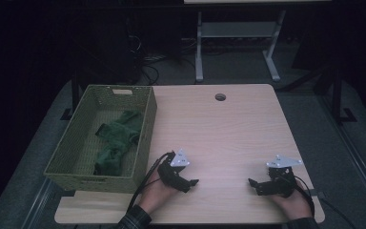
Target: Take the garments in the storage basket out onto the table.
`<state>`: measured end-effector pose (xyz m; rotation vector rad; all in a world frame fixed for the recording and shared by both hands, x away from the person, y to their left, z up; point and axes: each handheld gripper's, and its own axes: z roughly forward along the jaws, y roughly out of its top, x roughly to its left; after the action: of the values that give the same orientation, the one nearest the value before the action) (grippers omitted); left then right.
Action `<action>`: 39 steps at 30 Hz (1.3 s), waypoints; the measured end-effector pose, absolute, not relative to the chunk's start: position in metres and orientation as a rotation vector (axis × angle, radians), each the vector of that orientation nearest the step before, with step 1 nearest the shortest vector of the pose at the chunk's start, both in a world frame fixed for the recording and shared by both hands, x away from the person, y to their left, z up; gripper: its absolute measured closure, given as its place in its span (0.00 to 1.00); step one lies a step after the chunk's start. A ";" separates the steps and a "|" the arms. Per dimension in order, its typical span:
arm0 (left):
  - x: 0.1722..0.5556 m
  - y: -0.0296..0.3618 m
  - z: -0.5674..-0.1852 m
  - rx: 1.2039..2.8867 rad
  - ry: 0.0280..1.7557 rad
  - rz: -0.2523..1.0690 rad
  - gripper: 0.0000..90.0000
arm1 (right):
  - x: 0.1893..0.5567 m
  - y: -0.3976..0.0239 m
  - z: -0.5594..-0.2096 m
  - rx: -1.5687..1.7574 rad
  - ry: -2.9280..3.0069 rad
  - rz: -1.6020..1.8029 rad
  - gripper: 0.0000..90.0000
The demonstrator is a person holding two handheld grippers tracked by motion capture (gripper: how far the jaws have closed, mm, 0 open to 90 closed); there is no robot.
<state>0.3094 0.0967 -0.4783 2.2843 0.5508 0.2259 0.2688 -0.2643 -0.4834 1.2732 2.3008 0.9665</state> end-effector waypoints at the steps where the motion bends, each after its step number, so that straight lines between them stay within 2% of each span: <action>1: 0.309 0.097 -0.478 2.284 0.551 0.226 0.14 | 0.269 -0.264 -0.483 1.273 2.301 0.967 0.01; 39: 0.318 0.105 -0.450 2.345 0.564 0.196 0.15 | 0.269 -0.264 -0.483 1.272 2.302 0.966 0.01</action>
<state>0.3177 0.1050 -0.4499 2.3445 0.5643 0.1957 0.2689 -0.2644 -0.4834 1.2720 2.3018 0.9664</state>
